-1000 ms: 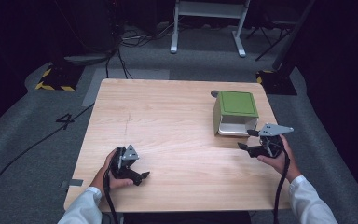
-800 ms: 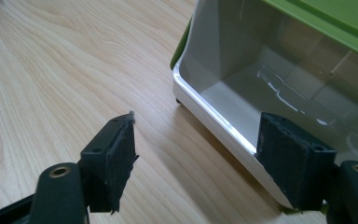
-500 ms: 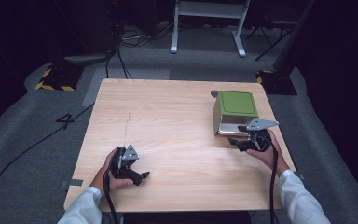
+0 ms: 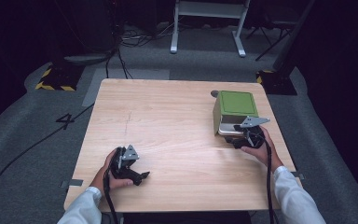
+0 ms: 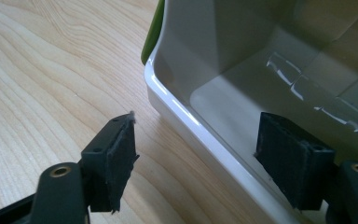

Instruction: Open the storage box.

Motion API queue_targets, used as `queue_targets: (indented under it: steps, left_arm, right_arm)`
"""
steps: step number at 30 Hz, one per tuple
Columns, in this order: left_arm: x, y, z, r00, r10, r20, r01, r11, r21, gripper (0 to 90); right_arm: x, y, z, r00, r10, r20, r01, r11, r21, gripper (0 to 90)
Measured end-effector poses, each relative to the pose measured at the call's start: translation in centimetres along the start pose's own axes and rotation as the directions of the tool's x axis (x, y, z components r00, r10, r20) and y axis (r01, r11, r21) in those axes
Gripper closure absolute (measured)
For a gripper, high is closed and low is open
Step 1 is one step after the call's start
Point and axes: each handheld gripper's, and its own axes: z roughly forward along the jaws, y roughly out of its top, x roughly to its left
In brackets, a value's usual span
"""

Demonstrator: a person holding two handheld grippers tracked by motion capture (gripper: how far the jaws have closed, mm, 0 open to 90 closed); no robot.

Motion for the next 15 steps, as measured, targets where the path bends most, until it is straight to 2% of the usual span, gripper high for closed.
queue_targets:
  steps: [4,6,9,15]
  left_arm:
    - [-0.03,-0.02,0.00,1.0000,-0.004,0.000,0.004,1.0000,-0.001,0.5]
    - [-0.04,-0.02,-0.01,1.0000,-0.004,0.001,0.004,1.0000,-0.001,0.5]
    - [-0.06,-0.05,-0.04,1.0000,-0.006,-0.001,0.006,1.0000,0.001,0.5]
    - [-0.06,-0.05,-0.04,1.0000,-0.006,-0.001,0.006,1.0000,0.001,0.5]
  right_arm:
    - [-0.05,-0.19,0.49,0.9999,0.000,-0.010,0.000,1.000,0.022,31.1]
    - [-0.15,-0.25,0.45,0.9999,0.009,-0.011,-0.009,1.000,0.015,33.1]
    - [-0.31,-0.35,0.26,0.9996,0.021,-0.020,-0.021,1.000,0.005,37.9]
    - [-0.57,-0.56,-0.10,0.9996,0.013,-0.023,-0.013,1.000,-0.001,49.8]
